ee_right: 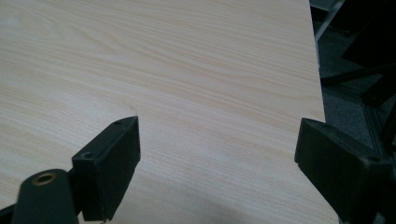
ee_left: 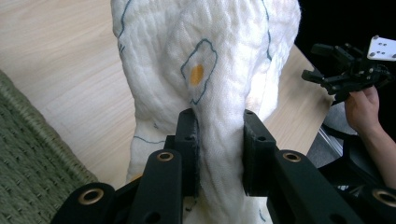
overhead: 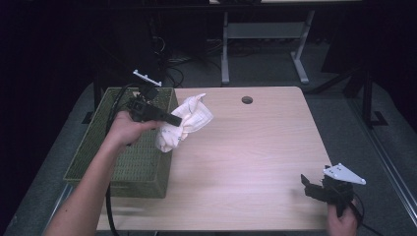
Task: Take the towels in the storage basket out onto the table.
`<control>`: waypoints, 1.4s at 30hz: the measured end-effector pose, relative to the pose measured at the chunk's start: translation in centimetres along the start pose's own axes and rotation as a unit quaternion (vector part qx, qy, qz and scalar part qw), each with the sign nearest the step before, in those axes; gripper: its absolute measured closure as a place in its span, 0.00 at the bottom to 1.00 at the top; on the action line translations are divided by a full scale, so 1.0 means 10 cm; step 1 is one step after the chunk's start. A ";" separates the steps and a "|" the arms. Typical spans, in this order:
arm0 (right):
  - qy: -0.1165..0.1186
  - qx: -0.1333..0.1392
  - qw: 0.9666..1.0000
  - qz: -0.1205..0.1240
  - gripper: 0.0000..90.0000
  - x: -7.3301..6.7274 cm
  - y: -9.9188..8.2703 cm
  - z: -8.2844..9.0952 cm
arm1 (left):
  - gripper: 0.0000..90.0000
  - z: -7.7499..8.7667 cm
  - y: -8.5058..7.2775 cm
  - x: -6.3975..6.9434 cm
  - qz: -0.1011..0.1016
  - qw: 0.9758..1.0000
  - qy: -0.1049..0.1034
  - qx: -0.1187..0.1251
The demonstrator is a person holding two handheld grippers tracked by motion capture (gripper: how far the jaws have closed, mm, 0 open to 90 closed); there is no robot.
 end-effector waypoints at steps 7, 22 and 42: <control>-0.001 0.001 1.000 0.000 0.15 0.01 0.00 0.01 | 0.80 -0.09 0.03 0.05 -0.003 1.000 -0.005 -0.002; 0.000 0.003 1.000 -0.001 0.15 0.01 0.01 0.01 | 0.80 -0.33 0.09 0.17 -0.014 1.000 -0.021 -0.016; -0.001 0.004 1.000 0.000 0.15 0.01 0.01 0.02 | 0.79 -0.64 0.13 0.30 -0.020 0.999 -0.036 -0.030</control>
Point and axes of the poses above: each handheld gripper's, and its own axes: z roughly backward along the jaws, y roughly out of its top, x roughly to its right, the point moved 6 cm from there along -z, roughly forward along the jaws, and after that the axes turned 4 degrees about x, right-handed, at the moved point
